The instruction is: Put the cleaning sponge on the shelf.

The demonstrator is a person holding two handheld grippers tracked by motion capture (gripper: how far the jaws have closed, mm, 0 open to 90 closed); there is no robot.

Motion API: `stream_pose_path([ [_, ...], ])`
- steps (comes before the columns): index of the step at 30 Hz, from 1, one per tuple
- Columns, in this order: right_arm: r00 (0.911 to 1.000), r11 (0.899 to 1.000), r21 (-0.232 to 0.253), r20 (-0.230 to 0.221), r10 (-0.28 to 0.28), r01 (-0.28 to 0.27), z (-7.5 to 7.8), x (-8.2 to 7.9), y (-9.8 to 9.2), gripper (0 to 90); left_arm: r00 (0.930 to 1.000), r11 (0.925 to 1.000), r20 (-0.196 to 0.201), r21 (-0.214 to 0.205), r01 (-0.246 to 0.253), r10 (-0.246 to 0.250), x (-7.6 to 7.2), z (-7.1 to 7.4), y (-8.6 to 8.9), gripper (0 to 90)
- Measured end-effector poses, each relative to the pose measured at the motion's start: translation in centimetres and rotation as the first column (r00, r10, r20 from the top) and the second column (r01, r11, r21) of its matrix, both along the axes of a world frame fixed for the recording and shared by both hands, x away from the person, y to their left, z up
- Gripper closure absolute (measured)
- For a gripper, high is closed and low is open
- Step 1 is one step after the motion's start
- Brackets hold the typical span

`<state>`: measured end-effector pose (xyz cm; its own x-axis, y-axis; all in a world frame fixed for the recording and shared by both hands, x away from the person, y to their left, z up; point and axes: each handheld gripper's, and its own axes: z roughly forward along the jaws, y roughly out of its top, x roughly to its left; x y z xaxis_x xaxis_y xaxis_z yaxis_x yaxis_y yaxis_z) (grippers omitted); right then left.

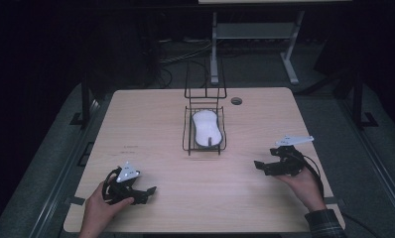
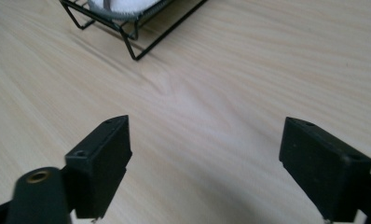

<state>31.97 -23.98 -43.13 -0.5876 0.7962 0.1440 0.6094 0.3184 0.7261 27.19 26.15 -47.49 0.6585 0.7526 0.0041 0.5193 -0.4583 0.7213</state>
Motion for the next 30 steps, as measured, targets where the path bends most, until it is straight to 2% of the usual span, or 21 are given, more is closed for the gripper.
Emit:
stream_pose_path([
  [6, 0.9994, 0.999, 0.000, -0.008, -0.033, 0.033, -0.9, -1.6, -1.3, 13.7, 1.0000, 1.0000, -0.002, -0.002, -0.002, 0.002, 0.0, 0.0, 0.0, 12.6],
  [11, 0.9987, 0.998, -0.048, 0.001, -0.052, 0.052, -1.8, -2.9, -2.1, 10.6, 1.0000, 1.0000, 0.000, 0.004, 0.003, -0.003, 0.0, 0.0, 0.0, 12.6],
  [15, 0.9978, 0.993, -0.099, -0.012, -0.065, 0.063, -2.9, -3.8, -2.4, 6.9, 1.0000, 1.0000, 0.002, 0.003, 0.002, -0.002, 0.0, 0.0, 0.0, 12.6],
  [23, 0.9955, 0.986, -0.148, -0.046, -0.083, 0.075, -4.4, -5.1, -2.4, 2.3, 1.0000, 1.0000, 0.002, -0.001, 0.000, 0.000, 0.0, 0.0, 0.0, 12.6],
  [25, 0.9956, 0.983, -0.160, -0.027, -0.090, 0.085, -4.6, -5.4, -2.2, 2.2, 1.0000, 1.0000, 0.002, -0.001, 0.000, 0.000, 0.0, 0.0, 0.0, 12.6],
  [30, 0.9958, 0.985, -0.144, 0.005, -0.091, 0.091, -4.9, -5.7, -2.3, 1.8, 1.0000, 1.0000, 0.003, -0.001, 0.000, 0.000, 0.0, 0.0, 0.0, 12.6],
])
